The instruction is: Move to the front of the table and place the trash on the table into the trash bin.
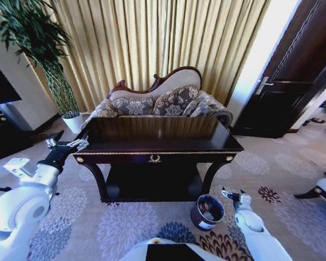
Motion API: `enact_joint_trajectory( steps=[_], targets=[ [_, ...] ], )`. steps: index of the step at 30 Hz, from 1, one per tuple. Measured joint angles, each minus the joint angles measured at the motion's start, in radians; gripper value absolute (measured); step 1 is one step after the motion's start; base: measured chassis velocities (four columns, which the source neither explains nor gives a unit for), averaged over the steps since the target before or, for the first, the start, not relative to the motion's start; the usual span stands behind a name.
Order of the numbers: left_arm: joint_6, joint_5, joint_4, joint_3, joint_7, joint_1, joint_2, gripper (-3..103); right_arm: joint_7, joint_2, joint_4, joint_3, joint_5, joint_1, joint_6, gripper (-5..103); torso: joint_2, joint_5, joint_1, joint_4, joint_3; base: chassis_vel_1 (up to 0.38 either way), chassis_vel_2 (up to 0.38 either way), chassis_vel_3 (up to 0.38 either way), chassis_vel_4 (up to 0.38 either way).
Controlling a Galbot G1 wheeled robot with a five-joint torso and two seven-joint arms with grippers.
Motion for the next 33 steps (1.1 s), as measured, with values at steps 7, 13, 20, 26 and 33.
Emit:
enact_joint_trajectory(
  steps=[7, 13, 20, 26, 33],
  targets=[
    [0.000, 0.000, -0.002, -0.002, 0.000, 0.002, -0.005, 100, -0.010, -0.009, 0.119, 0.015, 0.079, -0.039, -0.007, 100, 0.000, 0.0001, 0.000, -0.0001, 0.000, 0.000, 0.000, 0.000, 0.000],
    [0.000, 0.001, -0.003, 0.001, 0.000, 0.005, -0.016, 100, -0.059, -0.044, 0.419, 0.053, 0.209, -0.107, -0.035, 100, 0.000, -0.0002, 0.000, 0.0000, 0.000, 0.000, 0.000, 0.000, 0.000],
    [0.000, 0.001, -0.004, 0.001, 0.002, 0.006, -0.024, 100, -0.006, -0.083, 0.698, 0.077, 0.287, -0.136, -0.089, 100, 0.000, -0.0002, 0.000, 0.0001, 0.000, 0.000, 0.000, 0.000, 0.000],
    [0.000, 0.001, -0.006, 0.000, 0.003, 0.002, -0.029, 100, 0.044, -0.135, 0.926, 0.099, 0.352, -0.156, -0.146, 100, 0.000, -0.0004, 0.000, 0.0001, 0.000, 0.000, 0.000, 0.000, 0.000],
    [0.030, 0.000, -0.046, -0.007, 0.000, 0.041, -0.055, 100, 0.080, -0.157, 1.016, 0.110, 0.345, -0.167, -0.177, 100, 0.000, 0.0001, 0.000, 0.0000, 0.000, 0.000, 0.000, 0.000, 0.000]
  ],
)
